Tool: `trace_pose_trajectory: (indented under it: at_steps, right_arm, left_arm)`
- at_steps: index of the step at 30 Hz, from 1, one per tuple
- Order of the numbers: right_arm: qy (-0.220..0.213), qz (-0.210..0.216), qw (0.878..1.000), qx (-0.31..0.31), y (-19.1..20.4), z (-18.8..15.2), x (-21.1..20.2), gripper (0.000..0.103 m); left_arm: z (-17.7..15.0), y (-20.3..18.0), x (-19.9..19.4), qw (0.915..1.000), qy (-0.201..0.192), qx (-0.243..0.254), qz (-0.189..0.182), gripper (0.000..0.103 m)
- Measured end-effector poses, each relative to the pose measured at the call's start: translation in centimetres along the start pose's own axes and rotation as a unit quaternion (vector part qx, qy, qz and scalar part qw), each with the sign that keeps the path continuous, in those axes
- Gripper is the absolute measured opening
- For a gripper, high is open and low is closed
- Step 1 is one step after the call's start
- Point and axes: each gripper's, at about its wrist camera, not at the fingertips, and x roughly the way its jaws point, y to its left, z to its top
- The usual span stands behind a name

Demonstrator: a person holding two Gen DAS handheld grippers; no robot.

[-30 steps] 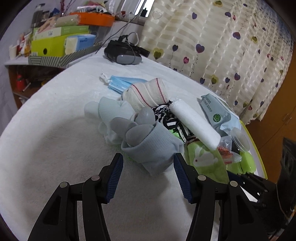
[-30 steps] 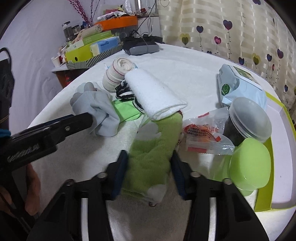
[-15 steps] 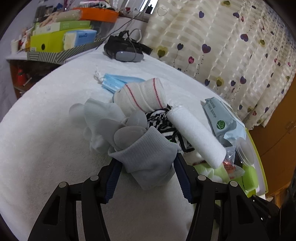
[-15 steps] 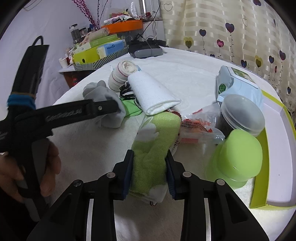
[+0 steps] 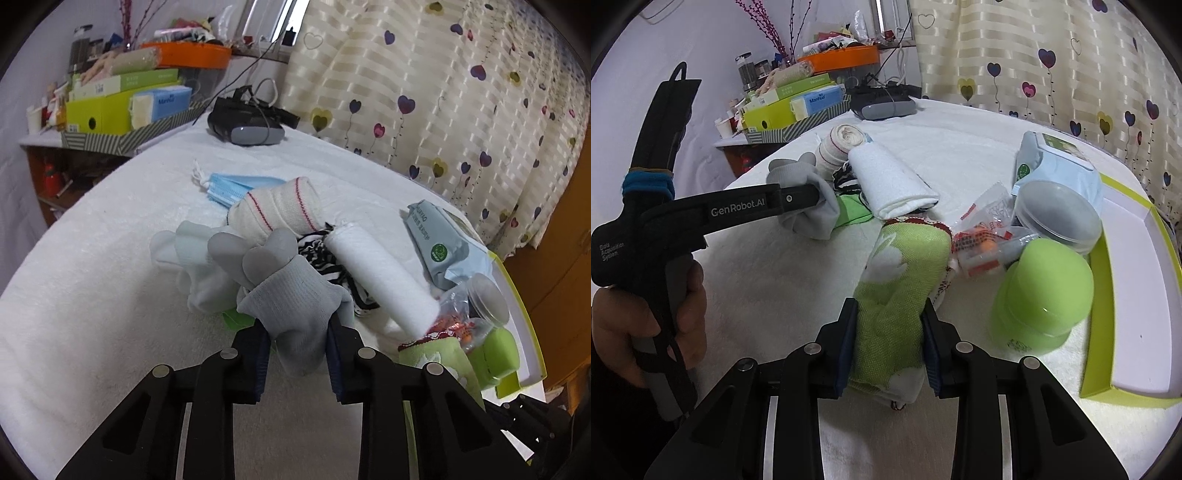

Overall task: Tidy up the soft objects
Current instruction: 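Close left tool on the grey sock while right tool lifts the green sock, then carry the green sock and grey sock with both tools over the yellow-rimmed box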

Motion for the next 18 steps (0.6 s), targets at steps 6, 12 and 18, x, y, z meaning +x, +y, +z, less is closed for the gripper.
trace_pose_trajectory:
  at_steps: [6, 12, 18]
  right_arm:
    - [-0.015, 0.002, 1.000, -0.005, 0.6, -0.3, -1.3, 0.033]
    - [-0.029, 0.006, 1.000, -0.010, 0.8, -0.3, -2.5, 0.033]
    - [-0.047, 0.005, 0.999, -0.005, 0.5, -0.2, -3.5, 0.033]
  left_arm:
    - [-0.5, -0.8, -2.1, 0.9996, -0.019, 0.017, 0.012, 0.025]
    - [-0.7, -1.3, -3.8, 0.9988, -0.032, 0.028, 0.023, 0.025]
    - [-0.8, -2.0, -5.1, 0.9980, -0.045, 0.037, 0.025, 0.025]
